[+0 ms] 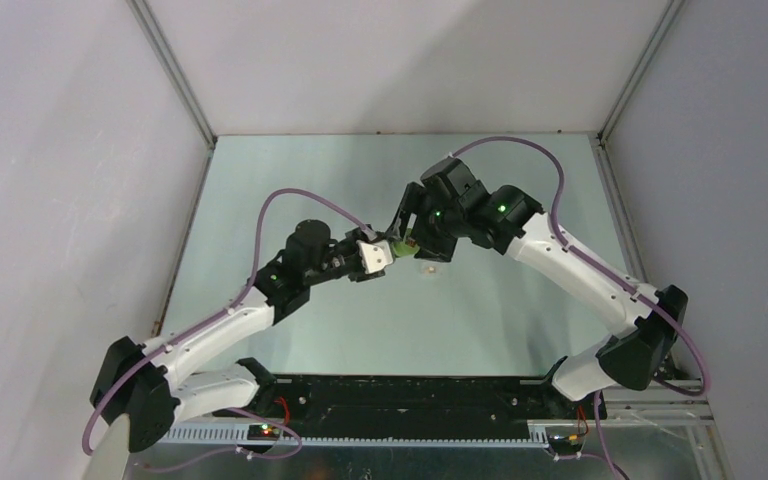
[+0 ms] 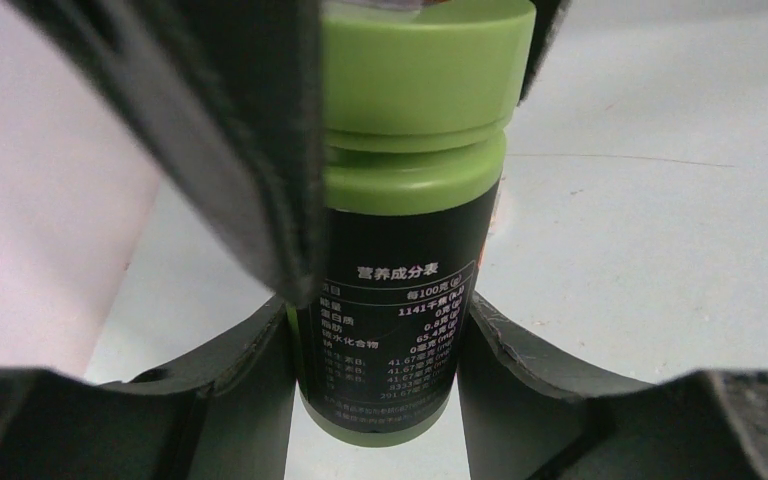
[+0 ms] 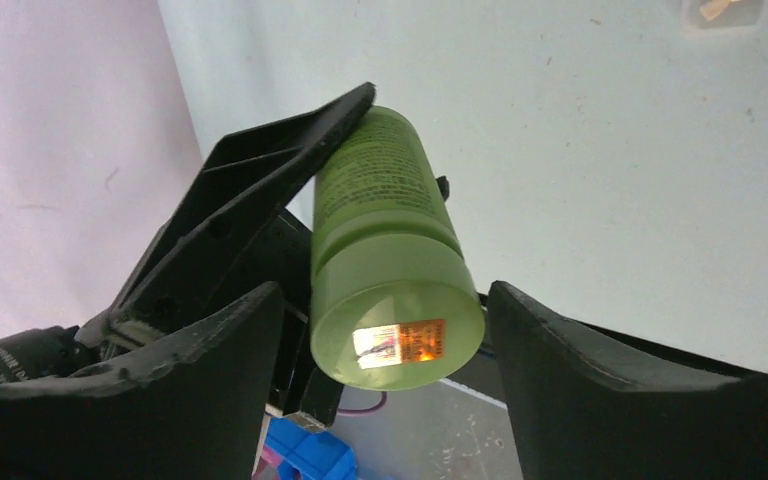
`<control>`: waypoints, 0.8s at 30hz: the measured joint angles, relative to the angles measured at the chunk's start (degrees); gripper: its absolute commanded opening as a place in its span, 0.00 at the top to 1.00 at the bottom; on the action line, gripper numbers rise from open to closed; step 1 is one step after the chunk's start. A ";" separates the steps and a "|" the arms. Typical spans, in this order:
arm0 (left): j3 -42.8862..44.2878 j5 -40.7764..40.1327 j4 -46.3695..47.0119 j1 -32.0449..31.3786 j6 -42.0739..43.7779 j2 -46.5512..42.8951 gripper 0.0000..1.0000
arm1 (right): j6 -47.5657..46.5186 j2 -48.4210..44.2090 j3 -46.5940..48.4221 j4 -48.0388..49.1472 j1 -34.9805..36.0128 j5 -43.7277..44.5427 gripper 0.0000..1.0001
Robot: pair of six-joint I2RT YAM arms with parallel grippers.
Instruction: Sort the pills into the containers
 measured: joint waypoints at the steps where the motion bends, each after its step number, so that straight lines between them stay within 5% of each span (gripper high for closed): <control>1: 0.00 0.76 0.04 0.00 -0.42 0.37 1.00 | -0.66 -0.11 0.00 0.13 0.00 0.09 0.13; 4: 0.00 2.60 0.02 0.02 -1.51 1.55 1.00 | -2.40 -1.07 0.00 0.13 -0.02 1.14 0.02; 14: 0.55 11.56 0.07 0.50 -8.07 2.38 1.00 | -14.84 -11.58 -3.67 3.80 -4.17 -1.14 0.01; 20: 3.89 20.68 -1.36 0.70 -13.03 2.54 1.00 | -33.90 -16.15 -5.27 3.93 -12.00 -14.10 0.01; 24: 6.78 26.77 -3.26 0.70 -14.95 3.26 1.00 | -48.37 -16.26 -2.89 -2.49 -9.94 -19.91 0.01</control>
